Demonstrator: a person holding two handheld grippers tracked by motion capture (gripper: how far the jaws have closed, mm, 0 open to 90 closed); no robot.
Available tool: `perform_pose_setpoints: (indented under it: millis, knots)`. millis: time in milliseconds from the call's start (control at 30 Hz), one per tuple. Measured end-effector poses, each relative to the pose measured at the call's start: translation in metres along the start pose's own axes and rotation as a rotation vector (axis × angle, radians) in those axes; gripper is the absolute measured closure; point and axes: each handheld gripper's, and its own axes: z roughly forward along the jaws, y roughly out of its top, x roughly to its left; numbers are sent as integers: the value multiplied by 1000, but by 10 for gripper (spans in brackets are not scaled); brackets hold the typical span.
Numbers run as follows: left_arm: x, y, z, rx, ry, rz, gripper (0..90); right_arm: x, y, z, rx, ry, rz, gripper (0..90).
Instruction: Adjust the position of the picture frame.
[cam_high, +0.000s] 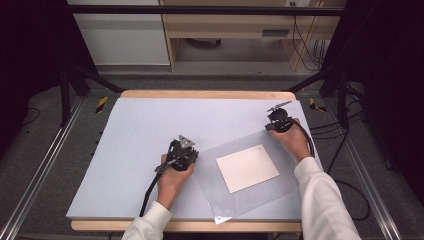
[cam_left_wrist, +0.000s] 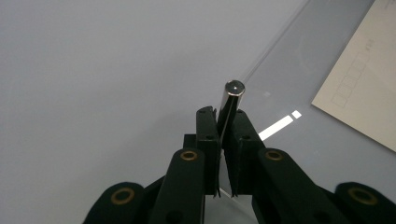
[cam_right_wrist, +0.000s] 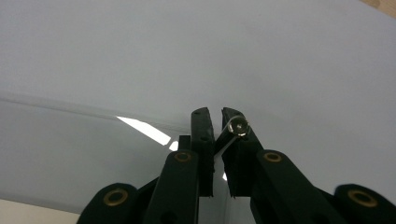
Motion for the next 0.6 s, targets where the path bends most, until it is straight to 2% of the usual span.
perform_pose_setpoints:
  millis: [133,600]
  knots:
    - [1,0,0,10,-2,15,840,-2,0,0,2,15,19,848]
    - [2,0,0,5,-11,6,841,-2,0,0,6,18,28,852]
